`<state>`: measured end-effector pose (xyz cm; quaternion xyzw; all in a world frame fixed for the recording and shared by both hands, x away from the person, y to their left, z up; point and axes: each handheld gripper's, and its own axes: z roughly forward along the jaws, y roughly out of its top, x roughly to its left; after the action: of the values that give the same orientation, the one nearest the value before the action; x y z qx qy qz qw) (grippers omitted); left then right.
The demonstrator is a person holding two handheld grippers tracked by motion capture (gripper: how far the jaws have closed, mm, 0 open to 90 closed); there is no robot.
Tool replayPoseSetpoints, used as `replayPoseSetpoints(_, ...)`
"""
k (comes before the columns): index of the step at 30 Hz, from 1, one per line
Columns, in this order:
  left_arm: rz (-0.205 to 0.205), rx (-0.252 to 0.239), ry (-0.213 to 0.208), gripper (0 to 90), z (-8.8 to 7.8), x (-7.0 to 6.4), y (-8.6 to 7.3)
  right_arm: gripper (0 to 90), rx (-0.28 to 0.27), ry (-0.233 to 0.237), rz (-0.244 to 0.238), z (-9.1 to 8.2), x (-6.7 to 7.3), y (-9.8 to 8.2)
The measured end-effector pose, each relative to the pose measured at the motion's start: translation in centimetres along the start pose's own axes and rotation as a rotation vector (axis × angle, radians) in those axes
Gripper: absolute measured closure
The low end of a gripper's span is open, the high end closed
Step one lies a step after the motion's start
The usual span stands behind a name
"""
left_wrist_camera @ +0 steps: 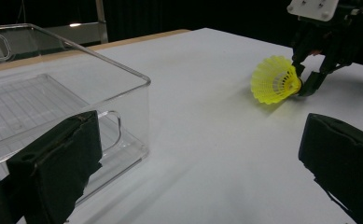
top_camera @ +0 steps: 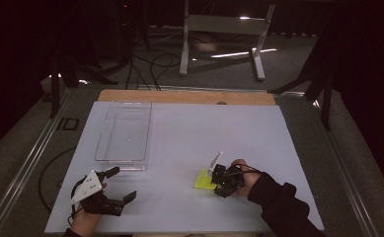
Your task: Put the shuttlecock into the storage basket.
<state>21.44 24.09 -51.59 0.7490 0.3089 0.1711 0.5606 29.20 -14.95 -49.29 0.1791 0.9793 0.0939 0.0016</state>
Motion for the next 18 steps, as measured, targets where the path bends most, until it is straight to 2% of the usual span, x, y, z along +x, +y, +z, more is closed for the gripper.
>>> replayPoseSetpoints(3,0.001,0.001,-0.001,0.4,0.0,0.0,0.0,65.7,-0.008,0.019,-0.039,-0.4,0.1,-0.1)
replayPoseSetpoints(4,0.001,0.001,-0.001,0.4,0.0,0.0,0.0,65.7,-0.008,0.019,-0.039,-0.4,0.1,-0.1)
replayPoseSetpoints(5,0.001,0.000,0.000,0.4,0.0,0.0,0.0,65.7,-0.023,0.037,-0.068,-0.7,0.1,-0.2)
replayPoseSetpoints(8,0.000,0.000,0.001,0.5,0.0,0.0,0.0,65.7,-0.026,0.052,-0.076,-0.8,0.2,-0.3)
replayPoseSetpoints(9,-0.003,-0.001,0.001,0.4,0.0,0.0,0.0,65.7,-0.036,0.072,-0.098,-1.0,0.2,-0.4)
replayPoseSetpoints(13,-0.003,-0.001,0.002,0.5,0.0,0.0,0.0,65.7,-0.062,0.099,-0.111,-1.3,0.2,-0.6)
replayPoseSetpoints(17,-0.005,-0.002,0.002,0.5,0.0,0.0,0.0,65.7,-0.090,0.093,-0.130,-1.7,0.0,-0.7)
replayPoseSetpoints(18,-0.005,-0.002,0.002,0.4,0.0,0.0,0.0,65.7,-0.105,0.107,-0.117,-2.0,0.0,-0.8)
